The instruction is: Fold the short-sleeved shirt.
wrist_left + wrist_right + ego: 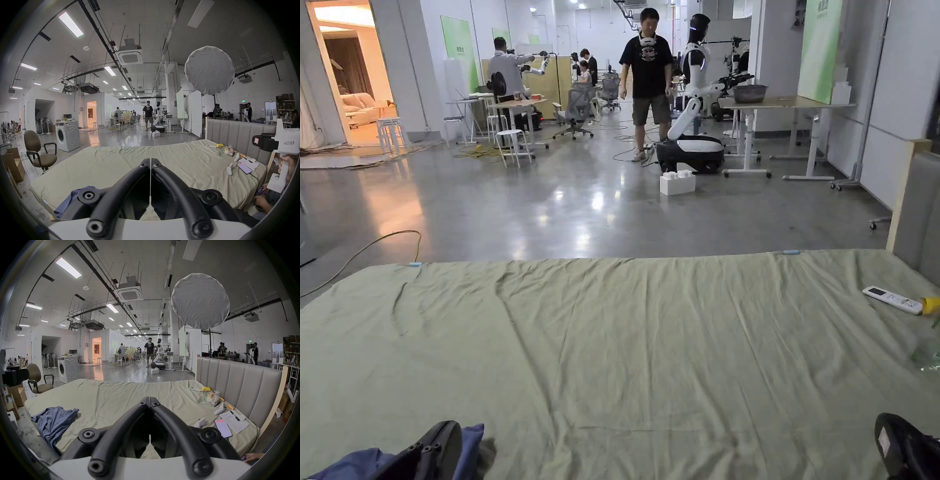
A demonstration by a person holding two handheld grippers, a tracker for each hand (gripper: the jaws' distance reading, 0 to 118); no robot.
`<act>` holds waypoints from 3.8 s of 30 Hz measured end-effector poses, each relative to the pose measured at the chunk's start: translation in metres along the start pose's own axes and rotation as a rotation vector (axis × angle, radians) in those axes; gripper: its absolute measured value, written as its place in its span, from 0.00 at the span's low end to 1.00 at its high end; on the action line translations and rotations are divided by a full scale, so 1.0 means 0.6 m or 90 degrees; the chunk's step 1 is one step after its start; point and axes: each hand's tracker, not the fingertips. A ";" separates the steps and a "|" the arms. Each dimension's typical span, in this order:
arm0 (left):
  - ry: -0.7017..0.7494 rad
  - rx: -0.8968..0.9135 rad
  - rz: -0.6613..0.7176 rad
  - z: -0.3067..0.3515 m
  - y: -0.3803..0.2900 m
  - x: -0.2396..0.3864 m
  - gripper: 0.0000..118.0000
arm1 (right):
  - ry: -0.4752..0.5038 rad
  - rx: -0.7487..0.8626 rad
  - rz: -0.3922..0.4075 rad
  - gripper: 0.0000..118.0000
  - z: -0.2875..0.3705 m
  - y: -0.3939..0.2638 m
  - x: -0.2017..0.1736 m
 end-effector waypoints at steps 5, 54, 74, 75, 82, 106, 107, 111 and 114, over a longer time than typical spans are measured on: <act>-0.004 -0.004 -0.003 0.001 0.000 -0.004 0.00 | -0.002 0.000 -0.012 0.00 -0.003 -0.001 0.001; 0.153 -0.532 0.100 -0.450 -0.437 -0.353 0.22 | 0.010 -0.290 0.070 0.00 -0.096 -0.137 -0.074; 0.042 -0.286 0.234 -0.526 -0.083 -0.267 0.03 | -0.041 -0.224 -0.015 0.00 0.018 -0.165 0.048; 0.021 -0.278 0.211 -0.543 -0.066 -0.237 0.03 | -0.046 -0.223 -0.018 0.00 0.023 -0.166 0.054; -0.176 -0.343 0.093 -0.654 -0.084 0.083 0.03 | -0.112 -0.228 -0.061 0.00 0.055 -0.182 0.097; -0.592 -0.389 0.168 -0.392 -0.219 0.416 0.58 | -0.080 -0.228 -0.077 0.00 0.071 -0.176 0.097; -0.552 -0.351 0.168 -0.377 -0.184 0.366 0.58 | -0.060 -0.210 -0.071 0.00 0.062 -0.164 0.090; -0.397 -0.181 0.132 -0.285 -0.078 0.186 0.58 | 0.005 -0.145 -0.045 0.00 0.036 -0.117 0.058; -0.262 -0.114 0.054 -0.211 -0.041 0.099 0.58 | 0.037 -0.111 -0.037 0.00 0.022 -0.092 0.035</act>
